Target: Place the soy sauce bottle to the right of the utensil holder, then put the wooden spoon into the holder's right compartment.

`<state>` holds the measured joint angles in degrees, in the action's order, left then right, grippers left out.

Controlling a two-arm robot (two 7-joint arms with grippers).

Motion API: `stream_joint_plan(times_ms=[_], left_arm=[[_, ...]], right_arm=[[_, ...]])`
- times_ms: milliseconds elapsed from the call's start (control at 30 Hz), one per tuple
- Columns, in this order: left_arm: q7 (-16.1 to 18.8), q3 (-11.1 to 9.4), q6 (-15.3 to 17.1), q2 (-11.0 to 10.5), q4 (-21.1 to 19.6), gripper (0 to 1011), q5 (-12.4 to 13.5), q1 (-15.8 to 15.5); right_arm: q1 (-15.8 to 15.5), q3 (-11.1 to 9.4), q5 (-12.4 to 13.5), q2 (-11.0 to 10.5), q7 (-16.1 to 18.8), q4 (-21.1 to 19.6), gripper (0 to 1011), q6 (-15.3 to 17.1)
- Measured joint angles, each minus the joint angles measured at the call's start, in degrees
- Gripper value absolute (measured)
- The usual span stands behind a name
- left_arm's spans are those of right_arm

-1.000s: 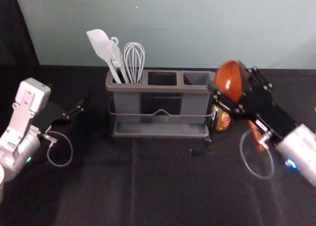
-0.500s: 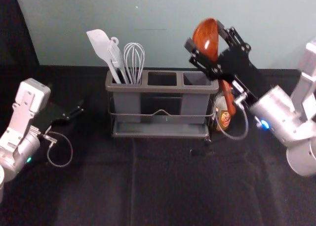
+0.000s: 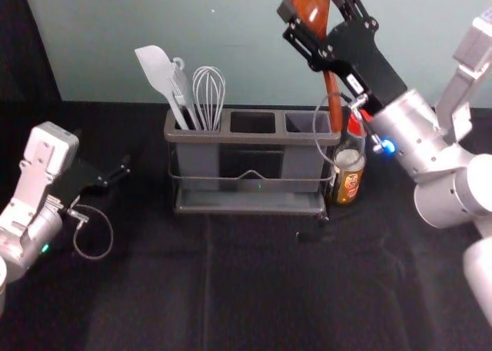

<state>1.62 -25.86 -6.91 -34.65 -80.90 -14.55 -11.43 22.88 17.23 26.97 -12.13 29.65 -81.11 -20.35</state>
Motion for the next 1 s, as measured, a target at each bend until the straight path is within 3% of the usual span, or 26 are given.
stream_joint_plan(times_ms=[400,733,1000], left_arm=[[0.0,0.0,0.0,0.0,0.0,1005,0.0,0.0],[0.0,0.0,0.0,0.0,0.0,1005,0.0,0.0],[0.0,0.0,0.0,0.0,0.0,1005,0.0,0.0]], right_arm=[[6.72,-0.07,1.6,4.66,0.71,10.31,839,-3.14],[9.46,-0.35,2.16,7.3,1.83,17.42,839,-4.86],[9.99,-0.49,1.72,8.05,2.33,20.66,839,-5.79]])
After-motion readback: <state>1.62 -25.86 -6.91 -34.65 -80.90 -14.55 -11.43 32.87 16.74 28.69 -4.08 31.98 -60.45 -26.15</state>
